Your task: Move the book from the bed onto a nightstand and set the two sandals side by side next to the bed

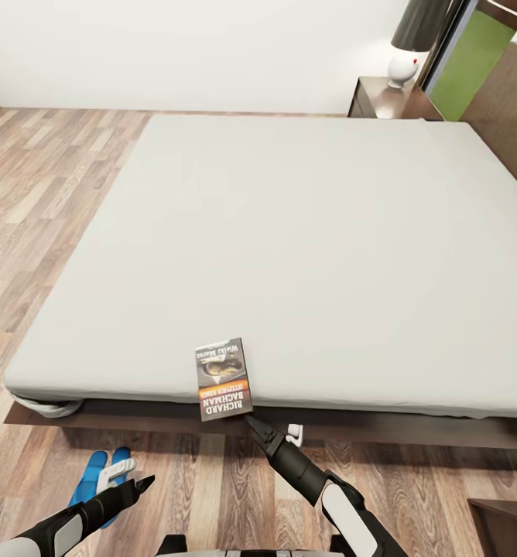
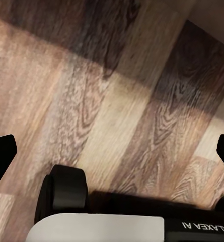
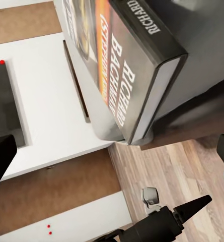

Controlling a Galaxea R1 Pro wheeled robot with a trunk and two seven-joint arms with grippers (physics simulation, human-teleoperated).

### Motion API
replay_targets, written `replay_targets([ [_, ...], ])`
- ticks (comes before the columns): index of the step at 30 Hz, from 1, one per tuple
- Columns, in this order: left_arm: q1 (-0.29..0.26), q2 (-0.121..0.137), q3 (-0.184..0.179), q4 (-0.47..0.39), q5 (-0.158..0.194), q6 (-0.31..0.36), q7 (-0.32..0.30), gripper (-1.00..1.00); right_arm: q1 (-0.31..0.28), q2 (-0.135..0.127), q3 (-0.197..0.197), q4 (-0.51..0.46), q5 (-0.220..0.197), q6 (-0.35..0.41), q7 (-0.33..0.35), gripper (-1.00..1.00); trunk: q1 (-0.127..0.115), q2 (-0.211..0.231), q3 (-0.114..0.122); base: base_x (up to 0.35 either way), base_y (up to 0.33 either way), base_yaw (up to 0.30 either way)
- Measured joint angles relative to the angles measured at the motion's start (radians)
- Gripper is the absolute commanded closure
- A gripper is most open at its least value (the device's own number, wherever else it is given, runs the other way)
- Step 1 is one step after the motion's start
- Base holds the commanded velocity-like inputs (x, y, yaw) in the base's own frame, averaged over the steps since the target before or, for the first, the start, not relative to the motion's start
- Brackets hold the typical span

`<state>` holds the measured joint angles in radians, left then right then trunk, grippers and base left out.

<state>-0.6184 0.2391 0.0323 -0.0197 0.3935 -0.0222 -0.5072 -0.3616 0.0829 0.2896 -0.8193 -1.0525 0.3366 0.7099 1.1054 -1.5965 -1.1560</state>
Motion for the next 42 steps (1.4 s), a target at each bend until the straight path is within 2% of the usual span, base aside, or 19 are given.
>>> replay_targets([
  [8,0.000,0.000,0.000,0.000,0.000,0.000,0.000,-1.00,0.000,0.000,0.000,0.000,0.000,0.000,0.000,-1.00,0.031,-0.056,-0.025,0.000,0.000,0.000],
  [36,0.000,0.000,0.000,0.000,0.000,0.000,0.002,-1.00,0.000,0.000,0.000,0.000,0.000,0.000,0.000,-1.00,0.031,-0.056,-0.025,0.032,0.007,0.000],
  [42,0.000,0.000,0.000,0.000,0.000,0.000,0.002,-1.00,0.000,0.000,0.000,0.000,0.000,0.000,0.000,-1.00,0.031,-0.056,-0.025,0.000,0.121,0.000],
])
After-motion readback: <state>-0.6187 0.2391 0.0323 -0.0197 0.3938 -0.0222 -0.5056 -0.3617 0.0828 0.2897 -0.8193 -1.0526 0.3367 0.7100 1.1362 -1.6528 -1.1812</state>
